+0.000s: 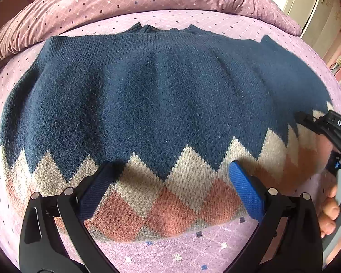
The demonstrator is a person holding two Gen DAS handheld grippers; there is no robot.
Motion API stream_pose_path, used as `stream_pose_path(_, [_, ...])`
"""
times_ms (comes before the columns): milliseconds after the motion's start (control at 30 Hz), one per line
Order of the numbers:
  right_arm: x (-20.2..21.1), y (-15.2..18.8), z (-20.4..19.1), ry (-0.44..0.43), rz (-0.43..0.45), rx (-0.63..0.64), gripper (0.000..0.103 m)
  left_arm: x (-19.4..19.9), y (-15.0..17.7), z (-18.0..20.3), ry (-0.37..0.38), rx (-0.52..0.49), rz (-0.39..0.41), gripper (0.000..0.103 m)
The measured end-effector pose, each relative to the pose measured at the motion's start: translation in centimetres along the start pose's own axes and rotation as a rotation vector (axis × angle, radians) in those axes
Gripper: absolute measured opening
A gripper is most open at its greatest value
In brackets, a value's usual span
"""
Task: Fold small clothes
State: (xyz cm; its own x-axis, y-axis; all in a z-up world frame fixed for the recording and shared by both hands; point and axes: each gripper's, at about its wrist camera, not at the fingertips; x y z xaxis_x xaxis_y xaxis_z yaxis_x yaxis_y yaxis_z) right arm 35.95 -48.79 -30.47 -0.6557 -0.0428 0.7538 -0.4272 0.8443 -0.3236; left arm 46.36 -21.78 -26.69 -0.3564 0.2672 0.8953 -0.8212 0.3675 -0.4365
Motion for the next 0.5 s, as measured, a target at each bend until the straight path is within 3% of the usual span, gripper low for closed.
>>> stream_pose_path(333, [2.2, 0.3, -5.9, 0.150, 0.093, 0.237, 0.038, 0.1, 0.3, 0.1, 0.005, 0.007, 0.016, 0.100])
stream_pose_path(500, [3.7, 0.6, -9.5, 0.221, 0.166, 0.378, 0.036, 2.0, 0.0, -1.7, 0.083, 0.071, 0.035, 0.094])
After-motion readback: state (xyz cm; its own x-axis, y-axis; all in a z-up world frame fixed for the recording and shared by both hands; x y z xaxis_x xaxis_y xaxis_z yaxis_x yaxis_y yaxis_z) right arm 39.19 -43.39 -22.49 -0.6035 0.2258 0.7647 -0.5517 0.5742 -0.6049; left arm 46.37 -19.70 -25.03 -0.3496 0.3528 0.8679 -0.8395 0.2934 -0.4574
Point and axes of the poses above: each gripper's, at about its wrist camera, not at the fingertips, and x roughly against the way its jaws point, z to its right, y to its underside, and after that the axes turned 2 degrees about y, right-handed
